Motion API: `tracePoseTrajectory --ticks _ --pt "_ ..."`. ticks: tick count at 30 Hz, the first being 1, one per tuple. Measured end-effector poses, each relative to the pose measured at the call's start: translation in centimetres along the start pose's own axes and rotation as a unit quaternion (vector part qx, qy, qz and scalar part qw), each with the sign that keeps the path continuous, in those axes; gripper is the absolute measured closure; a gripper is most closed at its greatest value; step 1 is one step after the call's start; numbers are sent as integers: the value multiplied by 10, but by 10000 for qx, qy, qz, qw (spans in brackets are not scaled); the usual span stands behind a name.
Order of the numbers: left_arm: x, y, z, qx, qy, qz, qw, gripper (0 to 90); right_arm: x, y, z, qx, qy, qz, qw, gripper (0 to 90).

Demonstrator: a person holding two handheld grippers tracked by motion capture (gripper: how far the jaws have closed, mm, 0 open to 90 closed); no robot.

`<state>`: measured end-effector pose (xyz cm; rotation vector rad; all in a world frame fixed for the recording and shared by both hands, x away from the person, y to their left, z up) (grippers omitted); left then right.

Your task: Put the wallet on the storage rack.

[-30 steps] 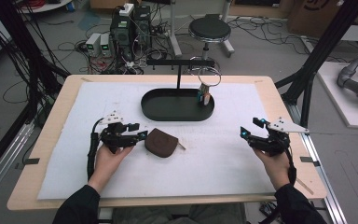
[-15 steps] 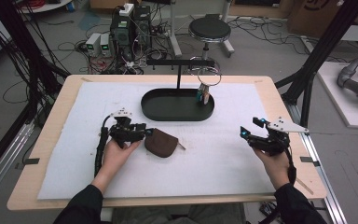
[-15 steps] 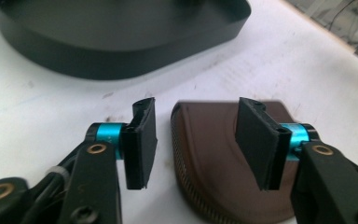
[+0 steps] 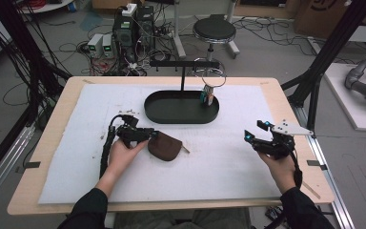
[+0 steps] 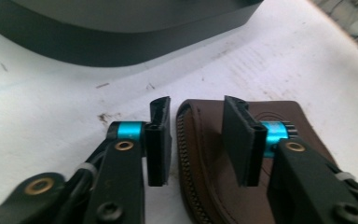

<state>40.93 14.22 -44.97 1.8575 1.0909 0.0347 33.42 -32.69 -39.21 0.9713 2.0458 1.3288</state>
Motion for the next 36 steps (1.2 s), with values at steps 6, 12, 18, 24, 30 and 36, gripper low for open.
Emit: tracePoseTrajectory --ticks 6,12,18,24,30,36 --pt "-7 -3 1 -83 -109 149 9998 774 3 1 2 23 48 -51 10000 347" --pt "-22 -6 -1 -446 -359 451 9973 834 4 1 3 22 67 -71 10000 352" --pt "-41 -4 -9 -1015 -623 889 9889 853 4 2 4 10 85 -60 9999 355" --pt "-63 -6 -21 -1378 -901 1706 9715 858 10 5 7 -56 272 -113 9995 358" --pt "-74 -13 -31 -1623 -1079 2175 9564 862 26 10 17 -86 927 -157 9955 358" --pt "-78 -10 -37 -1883 -1249 2224 9484 863 51 15 33 85 1534 -404 9873 358"
Point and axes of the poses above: each handheld gripper's, and its own axes: z roughly forward along the jaws, y roughly out of its top, x roughly to its left, the point moved 1 cm from there along z, roughly forward along the jaws, and after that the axes turned 3 degrees about y, right-handed, at the moved point
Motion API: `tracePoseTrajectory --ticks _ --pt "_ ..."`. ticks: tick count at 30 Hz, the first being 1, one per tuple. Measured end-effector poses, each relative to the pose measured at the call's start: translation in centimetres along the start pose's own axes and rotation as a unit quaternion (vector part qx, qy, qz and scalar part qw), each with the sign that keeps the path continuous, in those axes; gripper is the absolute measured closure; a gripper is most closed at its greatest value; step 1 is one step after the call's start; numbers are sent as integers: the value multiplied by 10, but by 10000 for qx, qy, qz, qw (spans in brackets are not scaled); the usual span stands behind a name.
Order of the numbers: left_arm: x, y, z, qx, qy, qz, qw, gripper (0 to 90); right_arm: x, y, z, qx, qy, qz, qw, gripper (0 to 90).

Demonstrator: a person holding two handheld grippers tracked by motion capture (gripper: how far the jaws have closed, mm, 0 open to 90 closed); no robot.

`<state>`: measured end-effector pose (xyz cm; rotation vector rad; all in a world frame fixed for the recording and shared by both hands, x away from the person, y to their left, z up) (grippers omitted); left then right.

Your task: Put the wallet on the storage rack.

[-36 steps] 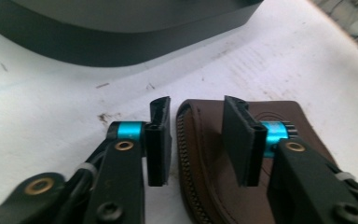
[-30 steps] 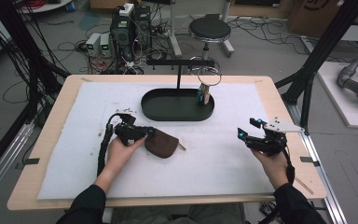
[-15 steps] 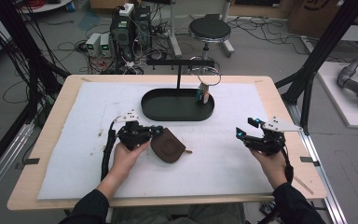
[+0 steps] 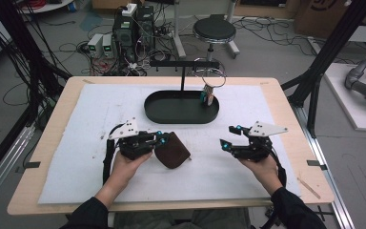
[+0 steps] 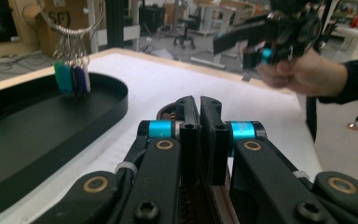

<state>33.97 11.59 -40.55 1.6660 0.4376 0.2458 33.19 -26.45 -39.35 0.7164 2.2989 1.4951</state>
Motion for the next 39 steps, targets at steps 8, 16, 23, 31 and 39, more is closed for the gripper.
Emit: tracePoseTrajectory --ticks 8,16,23,31,39 --pt "-10 14 3 -466 -243 92 9986 864 11 2 15 212 671 -96 9975 358" --pt "-22 26 14 -975 -566 83 9936 865 17 3 21 71 1431 76 9897 359" --pt "-27 29 20 -1186 -741 93 9901 865 23 4 28 105 1926 99 9812 410" --pt "-26 29 20 -1116 -711 97 9912 861 25 6 30 204 2333 35 9722 677" --pt "-21 32 16 -75 -656 113 9978 620 21 14 20 622 2151 -301 9742 699"
Point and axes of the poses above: each handheld gripper's, and its own axes: z roughly forward along the jaws, y roughly out of its top, x roughly to its left, the point moved 1 cm from there along z, roughly forward along the jaws, and after that the axes turned 3 degrees about y, right-handed, at the moved point
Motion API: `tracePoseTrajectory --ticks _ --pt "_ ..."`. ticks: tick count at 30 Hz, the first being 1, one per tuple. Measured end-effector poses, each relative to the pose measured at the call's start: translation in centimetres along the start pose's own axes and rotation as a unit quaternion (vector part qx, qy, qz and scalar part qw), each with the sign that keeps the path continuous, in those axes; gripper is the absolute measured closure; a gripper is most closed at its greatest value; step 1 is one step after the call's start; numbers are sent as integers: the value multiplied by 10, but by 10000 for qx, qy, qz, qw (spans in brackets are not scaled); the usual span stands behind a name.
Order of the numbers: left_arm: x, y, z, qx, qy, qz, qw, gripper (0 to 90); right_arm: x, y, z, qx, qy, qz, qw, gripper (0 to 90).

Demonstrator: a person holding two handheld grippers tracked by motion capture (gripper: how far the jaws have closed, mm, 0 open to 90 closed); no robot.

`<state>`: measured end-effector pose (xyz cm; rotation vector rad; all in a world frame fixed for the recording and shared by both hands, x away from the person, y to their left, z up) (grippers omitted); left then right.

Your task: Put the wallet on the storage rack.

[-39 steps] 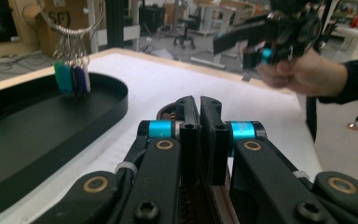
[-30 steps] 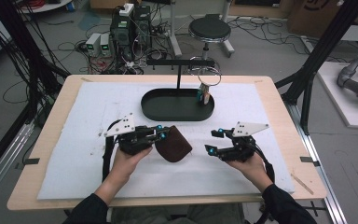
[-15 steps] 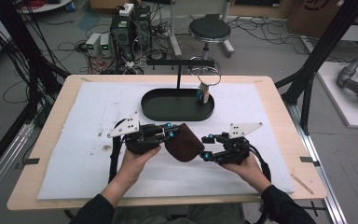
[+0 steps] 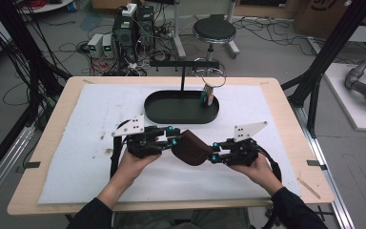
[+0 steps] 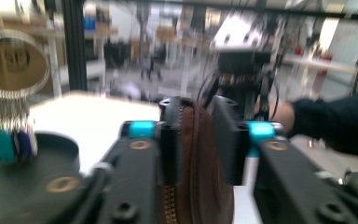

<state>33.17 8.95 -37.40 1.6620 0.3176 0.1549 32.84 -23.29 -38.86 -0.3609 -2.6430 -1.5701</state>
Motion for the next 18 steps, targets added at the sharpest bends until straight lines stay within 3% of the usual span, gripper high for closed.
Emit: tracePoseTrajectory --ticks 1,2,5,8,10,12,14,17,18 --pt "0 0 0 0 0 0 10000 572 0 0 -1 4 23 -27 10000 700" --pt "1 0 1 379 2 24 9993 523 1 1 -2 6 20 -25 10000 700" --pt "3 -1 5 658 -24 -37 9978 426 4 4 -2 180 38 -171 9997 700" --pt "3 -2 8 854 -356 -114 9956 394 7 5 0 349 122 -288 9989 699" --pt "3 -3 10 952 -459 -101 9944 393 8 5 1 406 179 -356 9984 700" --pt "0 -8 16 1309 -736 -67 9886 415 10 5 4 606 237 -485 9967 699" --pt "-1 -9 17 1396 -937 5 9858 554 10 5 4 684 232 -518 9960 698" --pt "-2 -8 16 1303 -947 106 9869 636 10 6 1 649 159 -531 9964 687" --pt "-1 -6 15 1133 -975 64 9887 646 10 6 0 578 154 -522 9968 679"
Point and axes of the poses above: each handheld gripper's, and its own axes: z roughly forward along the jaws, y roughly out of its top, x roughly to its left, the point moved 1 cm from there along z, roughly forward along the jaws, and after that the axes turned 3 degrees about y, right-handed, at the moved point
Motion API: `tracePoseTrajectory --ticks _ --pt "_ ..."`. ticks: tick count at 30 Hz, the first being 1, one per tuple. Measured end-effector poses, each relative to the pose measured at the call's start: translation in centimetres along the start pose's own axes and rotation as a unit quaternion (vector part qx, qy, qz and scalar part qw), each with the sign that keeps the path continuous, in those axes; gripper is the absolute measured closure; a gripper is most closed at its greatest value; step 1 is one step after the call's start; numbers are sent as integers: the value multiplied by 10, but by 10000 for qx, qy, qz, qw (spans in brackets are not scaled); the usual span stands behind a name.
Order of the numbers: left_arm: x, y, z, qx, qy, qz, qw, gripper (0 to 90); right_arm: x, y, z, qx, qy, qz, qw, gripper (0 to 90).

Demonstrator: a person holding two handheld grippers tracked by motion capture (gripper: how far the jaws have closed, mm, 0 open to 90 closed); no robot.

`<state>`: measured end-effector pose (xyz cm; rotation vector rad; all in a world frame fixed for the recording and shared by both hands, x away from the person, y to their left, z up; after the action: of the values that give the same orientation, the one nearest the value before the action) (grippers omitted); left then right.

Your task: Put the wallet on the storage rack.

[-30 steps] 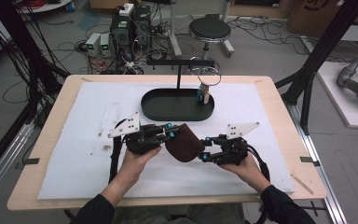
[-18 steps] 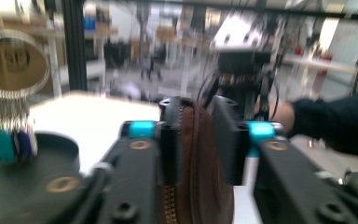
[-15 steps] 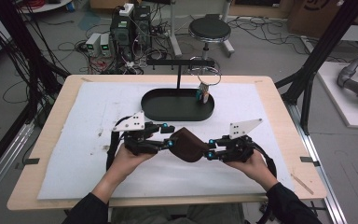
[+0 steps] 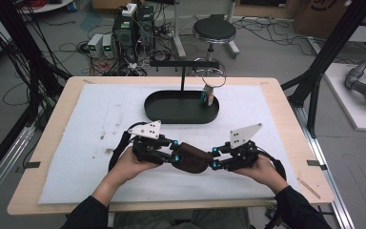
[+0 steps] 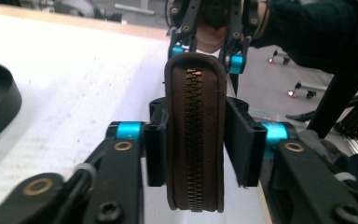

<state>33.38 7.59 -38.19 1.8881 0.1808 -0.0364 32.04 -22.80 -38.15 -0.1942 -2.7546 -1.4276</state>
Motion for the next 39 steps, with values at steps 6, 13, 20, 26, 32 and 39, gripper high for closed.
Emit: tracePoseTrajectory --ticks 6,13,20,26,32,39 --pt "2 -3 -6 -734 130 -72 9972 666 -5 1 -13 -964 -203 457 9941 503" --pt "1 -4 -6 -1595 -16 -293 9868 666 -4 1 -11 -1236 -125 523 9909 539" --pt "-5 -1 -4 -988 206 96 9949 578 -2 2 -16 -1277 85 359 9911 704" --pt "-5 1 -5 -715 182 184 9971 600 -1 5 -17 -1116 106 276 9933 711" --pt "-5 2 -5 -658 193 211 9974 583 -1 5 -18 -1112 129 261 9934 711" --pt "-6 2 -3 -581 125 260 9979 636 -1 6 -18 -1051 128 193 9942 712"
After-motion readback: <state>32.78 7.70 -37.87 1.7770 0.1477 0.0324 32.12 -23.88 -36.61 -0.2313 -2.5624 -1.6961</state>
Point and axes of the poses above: each handheld gripper's, and its own axes: z roughly forward along the jaws, y roughly out of its top, x roughly to its left, the point moved 1 cm from there along z, roughly forward along the jaws, and after that the axes turned 3 degrees about y, right-handed, at the moved point
